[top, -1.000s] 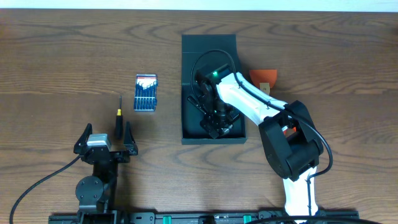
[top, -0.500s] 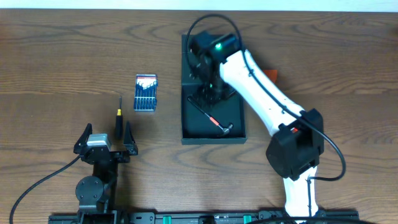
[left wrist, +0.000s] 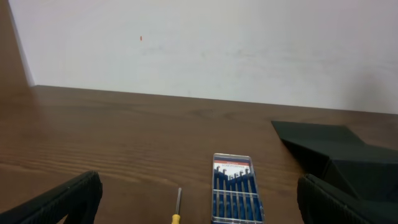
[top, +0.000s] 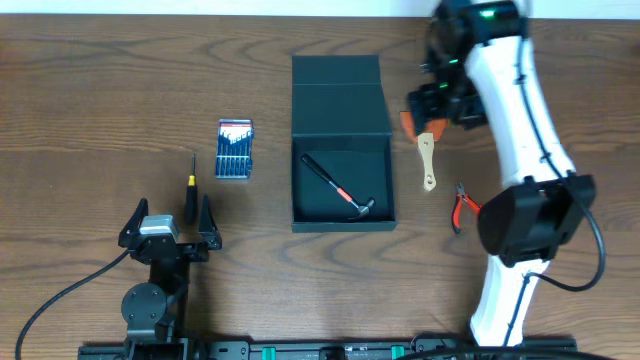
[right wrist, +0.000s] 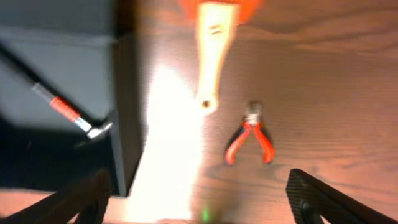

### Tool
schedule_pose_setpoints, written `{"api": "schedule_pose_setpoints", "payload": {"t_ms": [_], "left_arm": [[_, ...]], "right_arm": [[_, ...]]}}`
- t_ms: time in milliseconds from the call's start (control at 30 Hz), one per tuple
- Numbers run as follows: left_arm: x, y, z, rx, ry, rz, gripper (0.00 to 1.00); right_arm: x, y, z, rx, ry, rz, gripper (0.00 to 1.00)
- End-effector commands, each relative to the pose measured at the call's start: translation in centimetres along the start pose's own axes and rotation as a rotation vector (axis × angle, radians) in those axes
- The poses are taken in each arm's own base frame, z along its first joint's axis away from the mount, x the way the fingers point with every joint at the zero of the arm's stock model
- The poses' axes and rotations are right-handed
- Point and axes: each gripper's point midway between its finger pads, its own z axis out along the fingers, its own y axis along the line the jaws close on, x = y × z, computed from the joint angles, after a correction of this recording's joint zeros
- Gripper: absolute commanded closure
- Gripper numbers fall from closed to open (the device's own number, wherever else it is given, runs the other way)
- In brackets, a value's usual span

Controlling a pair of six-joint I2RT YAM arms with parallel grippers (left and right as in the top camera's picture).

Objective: Pack container
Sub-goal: 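Raise the right gripper and move it to the red-black pliers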

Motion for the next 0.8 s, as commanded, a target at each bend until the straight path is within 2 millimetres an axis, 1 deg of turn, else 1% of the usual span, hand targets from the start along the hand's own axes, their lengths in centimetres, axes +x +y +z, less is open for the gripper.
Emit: {"api": "schedule_pose_setpoints", "payload": {"t_ms": [0, 100, 200, 267, 333, 400, 467, 533, 600, 667, 767], "left_arm": [[0.2, -0.1, 0.0, 0.007, 0.000, 0.009, 0.01], [0.2, -0.1, 0.0, 0.007, 0.000, 0.009, 0.01], [0.2, -0.1, 0.0, 0.007, 0.000, 0.009, 0.01], [0.2, -0.1, 0.0, 0.007, -0.001, 0.009, 0.02], [0.2, -0.1, 0.0, 0.007, 0.000, 0.009, 0.01], [0.2, -0.1, 0.0, 0.007, 0.000, 0.009, 0.01], [0.2, -0.1, 0.0, 0.007, 0.000, 0.009, 0.01], [0.2, -0.1, 0.0, 0.007, 0.000, 0.009, 0.01], [0.2, -0.1, 0.0, 0.007, 0.000, 0.009, 0.01], [0.2, -0.1, 0.0, 0.007, 0.000, 0.009, 0.01], [0.2, -0.1, 0.0, 0.007, 0.000, 0.009, 0.01]], "right_arm": [[-1.0, -1.7, -1.3, -0.006, -0.071, 0.034, 0.06], [-1.7, -2.8, -3.4, -0.008, -0.169, 0.039, 0.04], [-1.2, -3.4, -6.7, 0.011, -0.273, 0.038, 0.03], [-0.2, -3.8, -9.2, 0.030, -0.337, 0.041, 0.03], [1.4, -3.9, -11.7, 0.033, -0.399, 0.042, 0.01], [2.8, -4.0, -13.5, 0.034, -0.446, 0.041, 0.01], [4.2, -4.0, -14.5, 0.034, -0.471, 0.042, 0.01], [5.7, -4.0, -14.4, 0.034, -0.464, 0.042, 0.01], [7.0, -4.0, -13.2, 0.034, -0.433, 0.041, 0.01], [8.3, -4.0, -11.2, 0.035, -0.390, 0.040, 0.01], [9.8, -3.8, -7.5, 0.028, -0.337, 0.055, 0.01]]}}
